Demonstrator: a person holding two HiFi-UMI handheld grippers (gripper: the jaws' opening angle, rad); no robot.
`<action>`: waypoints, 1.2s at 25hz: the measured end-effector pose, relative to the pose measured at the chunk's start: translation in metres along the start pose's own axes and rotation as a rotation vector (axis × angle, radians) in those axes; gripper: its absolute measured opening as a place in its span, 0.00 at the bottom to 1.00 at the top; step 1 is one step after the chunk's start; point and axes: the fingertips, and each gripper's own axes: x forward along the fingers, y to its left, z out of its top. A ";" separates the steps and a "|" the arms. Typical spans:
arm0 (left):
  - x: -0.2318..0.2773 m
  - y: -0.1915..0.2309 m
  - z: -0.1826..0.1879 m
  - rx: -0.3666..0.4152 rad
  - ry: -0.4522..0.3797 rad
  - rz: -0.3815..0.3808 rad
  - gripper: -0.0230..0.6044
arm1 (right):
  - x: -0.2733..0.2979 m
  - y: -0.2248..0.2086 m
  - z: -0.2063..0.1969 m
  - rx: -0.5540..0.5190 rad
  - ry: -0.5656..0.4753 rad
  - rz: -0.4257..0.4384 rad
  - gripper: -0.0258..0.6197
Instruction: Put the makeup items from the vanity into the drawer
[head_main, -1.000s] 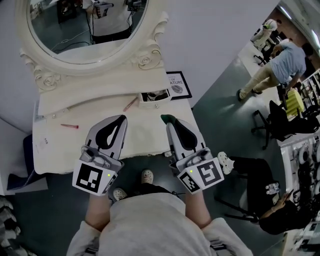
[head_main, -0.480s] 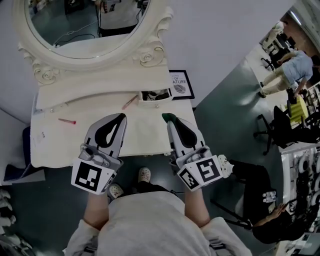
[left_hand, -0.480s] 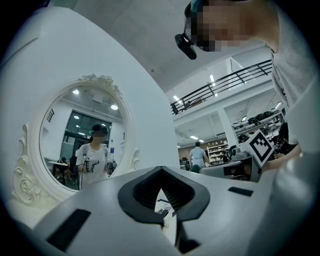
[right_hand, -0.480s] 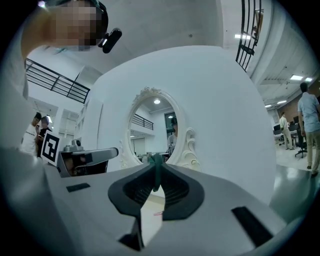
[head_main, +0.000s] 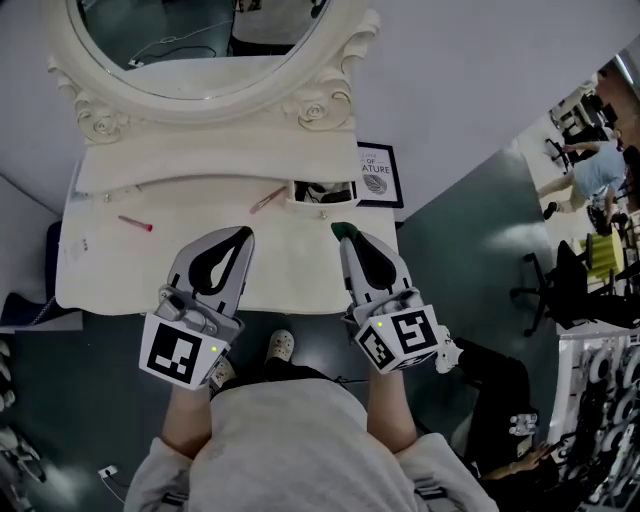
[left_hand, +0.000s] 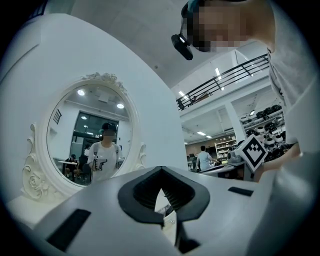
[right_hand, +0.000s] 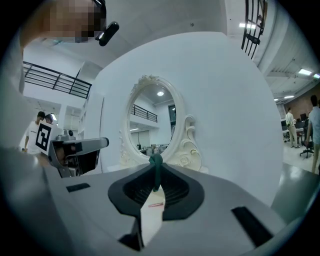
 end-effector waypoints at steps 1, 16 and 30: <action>0.000 0.002 -0.001 -0.001 0.003 0.009 0.05 | 0.004 -0.003 -0.003 -0.012 0.014 0.003 0.11; -0.008 0.021 -0.011 0.001 0.070 0.160 0.05 | 0.074 -0.032 -0.056 -0.156 0.203 0.098 0.11; -0.022 0.047 -0.011 0.019 0.081 0.258 0.05 | 0.127 -0.039 -0.110 -0.266 0.375 0.116 0.11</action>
